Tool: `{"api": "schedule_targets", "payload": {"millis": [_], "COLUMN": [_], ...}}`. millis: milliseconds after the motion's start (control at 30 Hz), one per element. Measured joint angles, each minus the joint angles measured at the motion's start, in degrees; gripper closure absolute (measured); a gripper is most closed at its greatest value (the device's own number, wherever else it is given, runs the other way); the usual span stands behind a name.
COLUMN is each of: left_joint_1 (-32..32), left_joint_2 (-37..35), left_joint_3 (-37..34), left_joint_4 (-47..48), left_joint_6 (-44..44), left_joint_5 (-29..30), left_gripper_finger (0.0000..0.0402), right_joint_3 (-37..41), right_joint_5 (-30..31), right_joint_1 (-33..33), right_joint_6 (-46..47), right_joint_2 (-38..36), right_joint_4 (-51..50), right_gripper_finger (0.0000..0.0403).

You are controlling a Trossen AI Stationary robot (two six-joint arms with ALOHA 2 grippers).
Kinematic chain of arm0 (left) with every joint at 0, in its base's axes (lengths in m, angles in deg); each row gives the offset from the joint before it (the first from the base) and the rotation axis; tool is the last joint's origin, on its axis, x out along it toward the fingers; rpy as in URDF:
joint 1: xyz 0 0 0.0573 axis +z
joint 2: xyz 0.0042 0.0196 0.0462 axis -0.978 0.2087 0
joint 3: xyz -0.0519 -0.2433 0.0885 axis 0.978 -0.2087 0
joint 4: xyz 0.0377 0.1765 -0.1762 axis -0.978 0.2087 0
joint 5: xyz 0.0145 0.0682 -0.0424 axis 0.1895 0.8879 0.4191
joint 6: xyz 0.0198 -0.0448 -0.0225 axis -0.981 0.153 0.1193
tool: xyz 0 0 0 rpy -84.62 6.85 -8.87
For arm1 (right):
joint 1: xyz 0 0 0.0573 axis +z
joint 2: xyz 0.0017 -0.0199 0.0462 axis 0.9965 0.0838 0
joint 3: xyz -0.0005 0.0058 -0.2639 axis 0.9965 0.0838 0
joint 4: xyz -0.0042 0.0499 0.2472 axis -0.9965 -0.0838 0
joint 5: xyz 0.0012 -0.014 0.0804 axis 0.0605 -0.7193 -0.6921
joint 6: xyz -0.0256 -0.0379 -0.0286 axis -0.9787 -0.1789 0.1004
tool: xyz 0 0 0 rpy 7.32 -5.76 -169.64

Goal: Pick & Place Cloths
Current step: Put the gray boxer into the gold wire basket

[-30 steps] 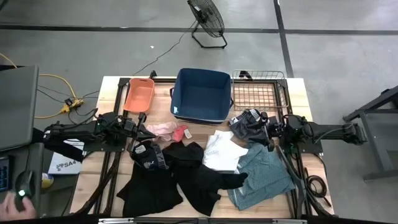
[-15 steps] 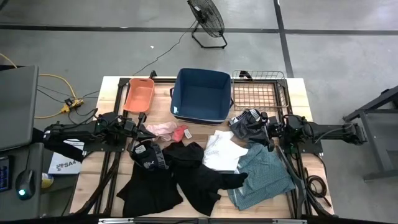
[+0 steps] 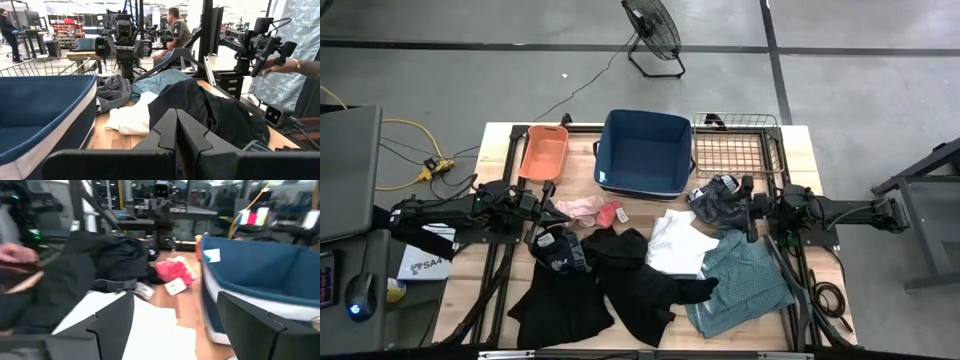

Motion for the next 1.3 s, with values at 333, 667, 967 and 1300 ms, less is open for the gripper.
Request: {"api": "schedule_targets", "payload": {"millis": [333,667,967,1300], "left_joint_1": [0.02,0.00,0.00,0.00], "left_joint_2": [0.00,0.00,0.00,0.00], "left_joint_3": [0.00,0.00,0.00,0.00], "left_joint_4": [-0.01,-0.01,-0.01,-0.01], "left_joint_6": [0.00,0.00,0.00,0.00], "left_joint_5": [0.00,-0.01,-0.02,-0.02], "left_gripper_finger": [0.0400,0.0400,0.0400,0.0400], "right_joint_3": [0.00,0.01,-0.11,-5.11], "right_joint_5": [2.26,0.42,8.10,17.33], "right_joint_1": [0.01,0.02,0.47,6.56], "right_joint_6": [7.83,28.87,42.15,48.43], "right_joint_2": [0.00,-0.01,1.10,9.75], "right_joint_4": [2.21,9.38,9.23,8.48], "right_gripper_finger": [0.0125,0.0125,0.0125,0.0125]}}
